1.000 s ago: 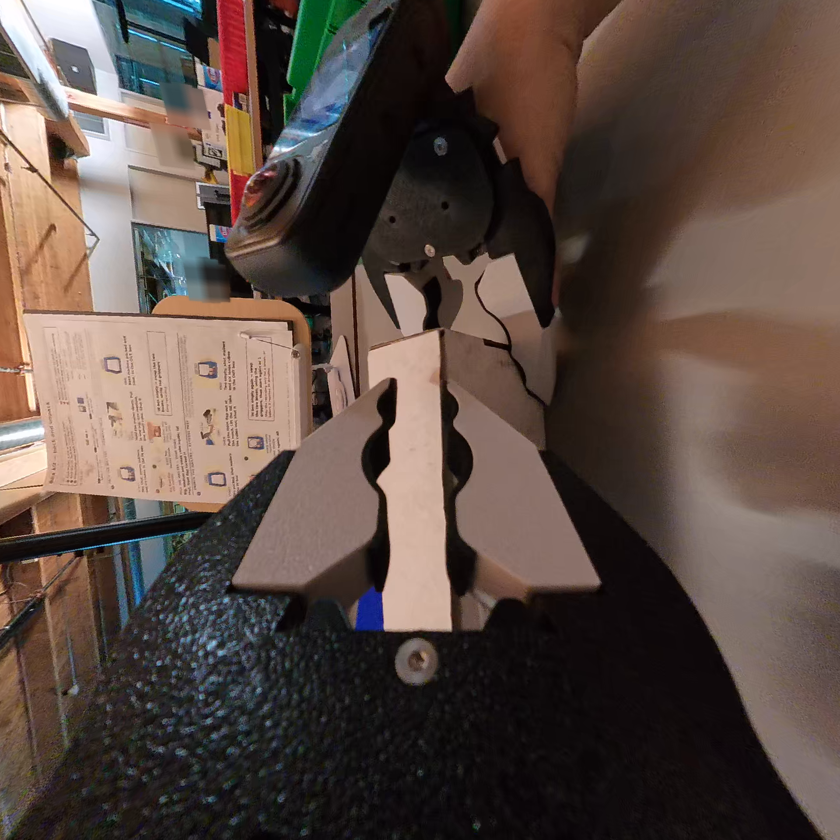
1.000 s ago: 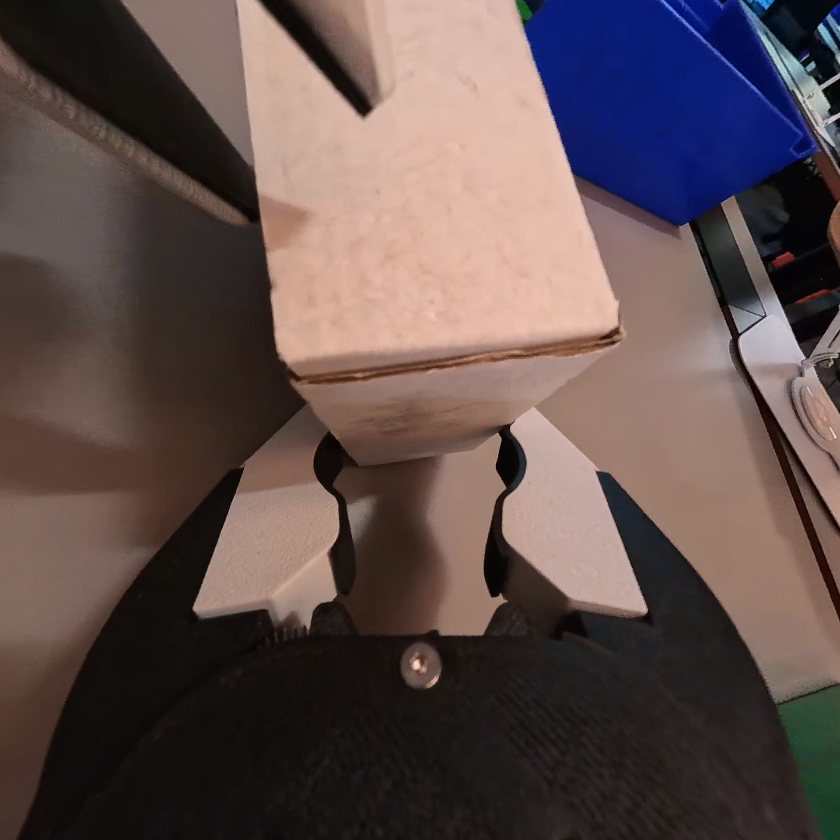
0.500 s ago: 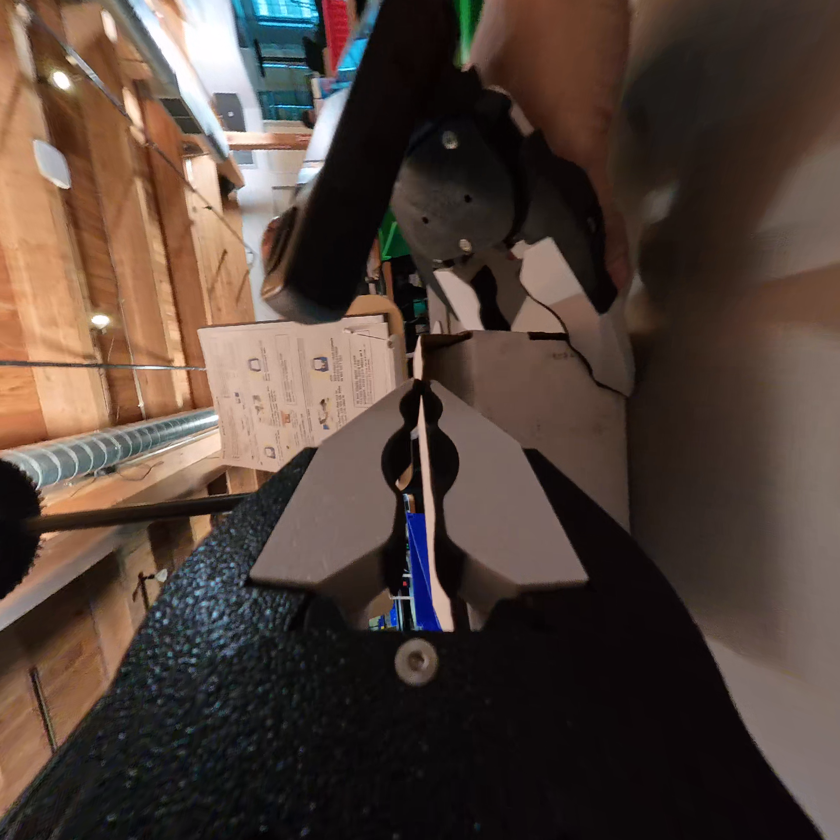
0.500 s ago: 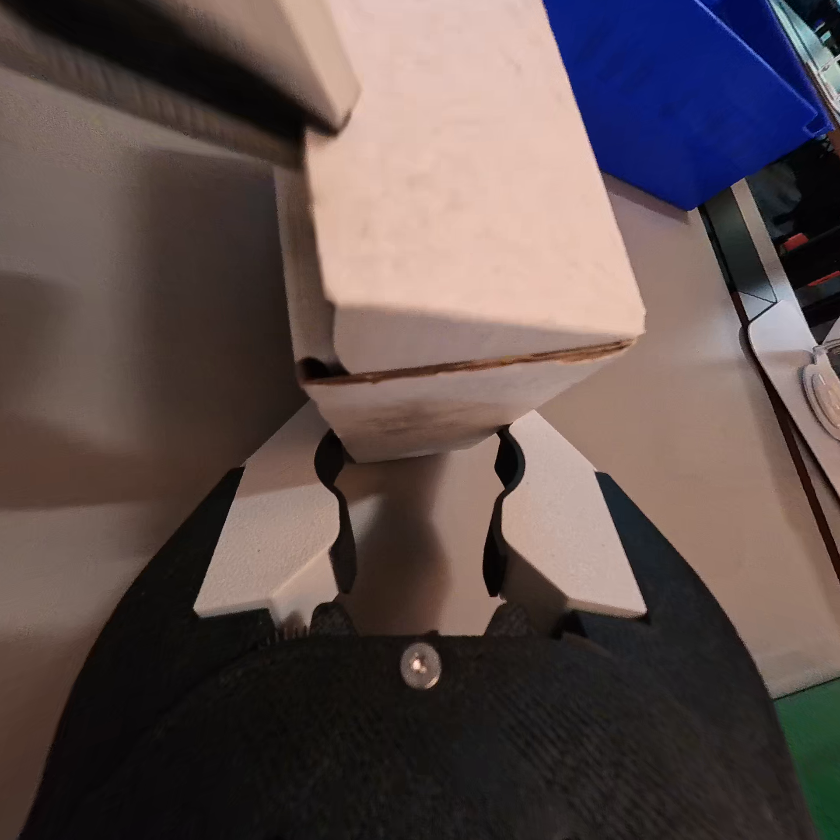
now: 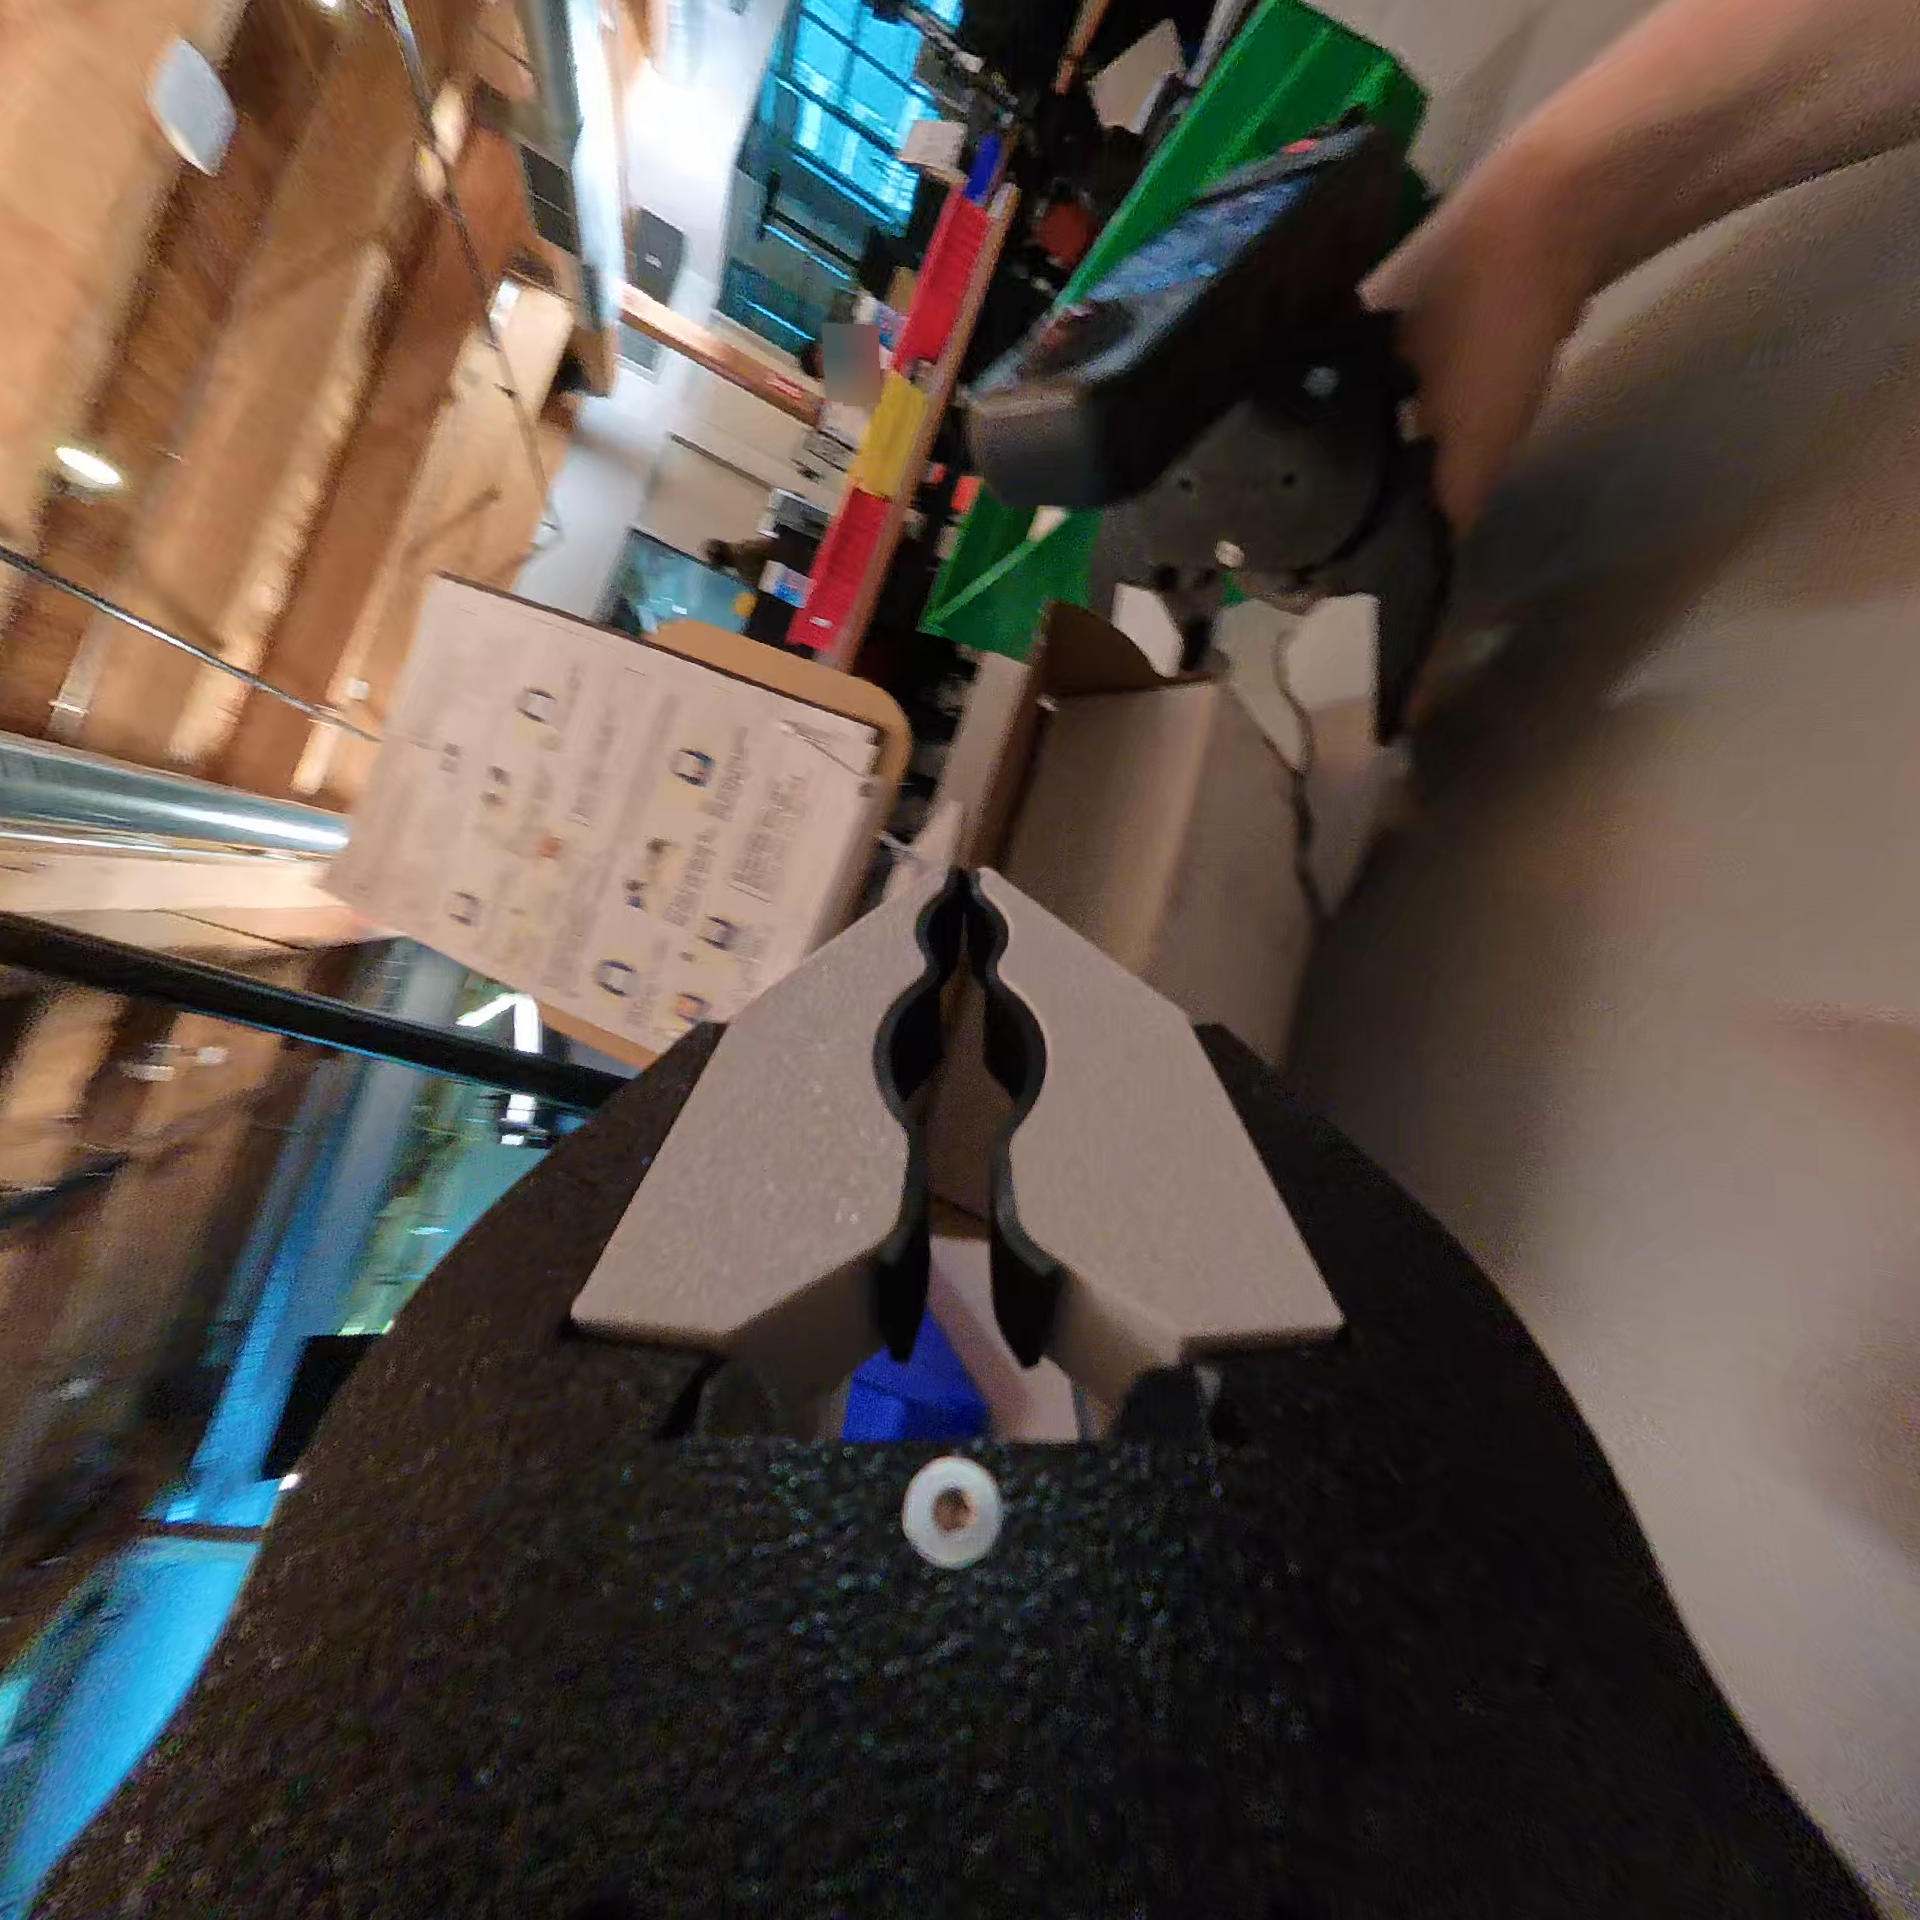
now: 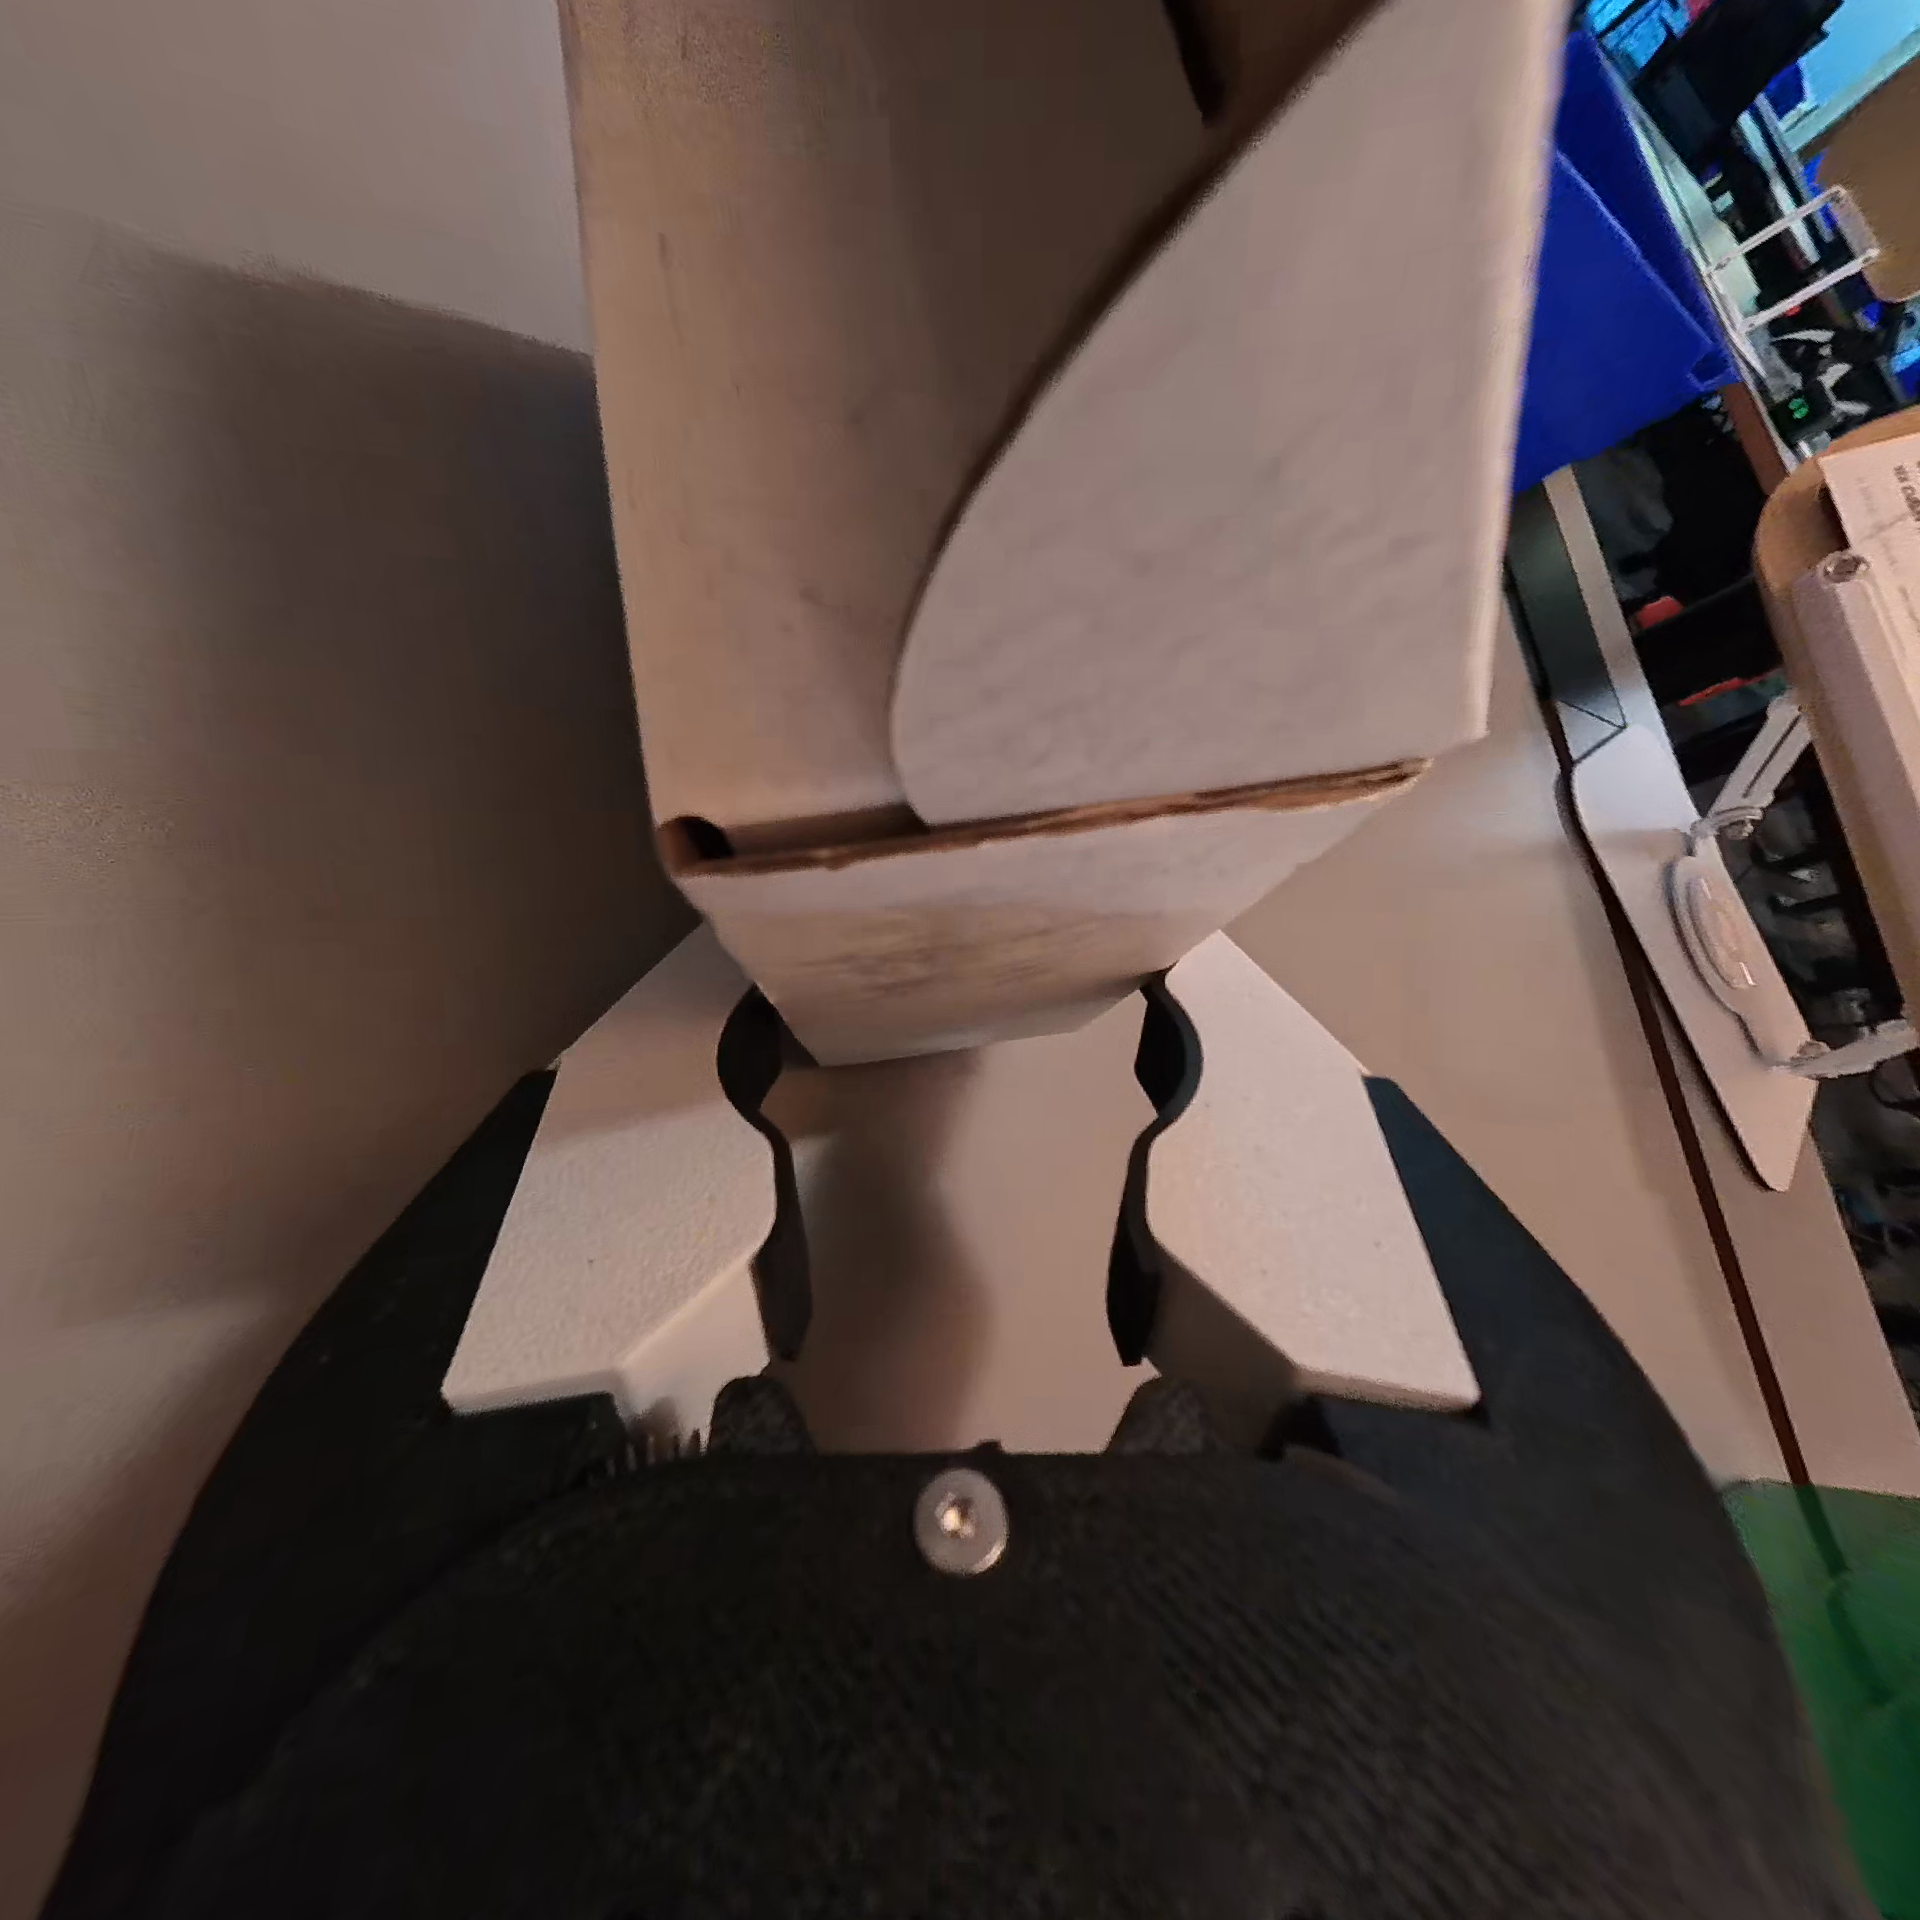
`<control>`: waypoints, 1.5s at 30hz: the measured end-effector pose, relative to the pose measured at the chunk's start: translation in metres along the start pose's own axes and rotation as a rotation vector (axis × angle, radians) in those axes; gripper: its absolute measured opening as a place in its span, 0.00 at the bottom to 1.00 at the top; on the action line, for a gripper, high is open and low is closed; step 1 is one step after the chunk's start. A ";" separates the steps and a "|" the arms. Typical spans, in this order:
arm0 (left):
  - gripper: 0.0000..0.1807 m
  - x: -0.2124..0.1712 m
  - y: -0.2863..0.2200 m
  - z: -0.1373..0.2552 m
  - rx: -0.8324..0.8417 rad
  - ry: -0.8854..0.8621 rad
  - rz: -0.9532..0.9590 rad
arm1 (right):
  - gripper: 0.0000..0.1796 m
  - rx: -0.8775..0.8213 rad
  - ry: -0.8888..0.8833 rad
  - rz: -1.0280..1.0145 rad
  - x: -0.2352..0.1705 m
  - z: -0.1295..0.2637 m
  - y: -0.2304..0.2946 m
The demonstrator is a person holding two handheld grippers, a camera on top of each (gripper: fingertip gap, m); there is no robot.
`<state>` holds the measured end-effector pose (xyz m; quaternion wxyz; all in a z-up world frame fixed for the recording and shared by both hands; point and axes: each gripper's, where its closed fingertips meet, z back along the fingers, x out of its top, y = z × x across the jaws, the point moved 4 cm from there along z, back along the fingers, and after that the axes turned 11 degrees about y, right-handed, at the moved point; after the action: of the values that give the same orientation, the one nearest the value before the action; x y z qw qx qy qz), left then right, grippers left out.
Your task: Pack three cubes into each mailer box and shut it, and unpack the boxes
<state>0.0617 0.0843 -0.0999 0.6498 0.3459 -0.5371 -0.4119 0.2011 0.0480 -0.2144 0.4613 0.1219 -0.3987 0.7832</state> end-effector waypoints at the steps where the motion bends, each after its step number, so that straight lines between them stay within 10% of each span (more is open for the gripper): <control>1: 0.00 -0.007 -0.007 0.002 -0.035 0.013 0.023 | 0.38 -0.009 0.002 0.001 -0.002 0.001 -0.002; 12: 0.00 -0.049 -0.014 -0.038 0.003 0.293 0.017 | 0.38 0.036 -0.049 0.019 -0.006 0.009 0.005; 17: 0.00 -0.049 -0.005 -0.051 -0.080 0.344 -0.018 | 0.60 0.055 -0.083 -0.065 -0.005 0.038 -0.006; 23: 0.00 -0.047 -0.009 -0.049 -0.020 0.339 -0.079 | 0.39 -0.196 -0.347 0.027 0.050 0.111 -0.029; 29: 0.00 -0.041 -0.020 -0.038 -0.035 0.296 -0.100 | 0.00 -0.248 -0.179 0.247 0.068 0.102 -0.018; 45: 0.00 -0.018 -0.025 -0.042 -0.018 0.214 0.048 | 0.00 -0.151 -0.132 0.177 0.069 0.102 -0.011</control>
<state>0.0973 0.0908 -0.1374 0.7162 0.3691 -0.4692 -0.3615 0.1548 0.0189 -0.1032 0.3710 0.1023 -0.4952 0.7789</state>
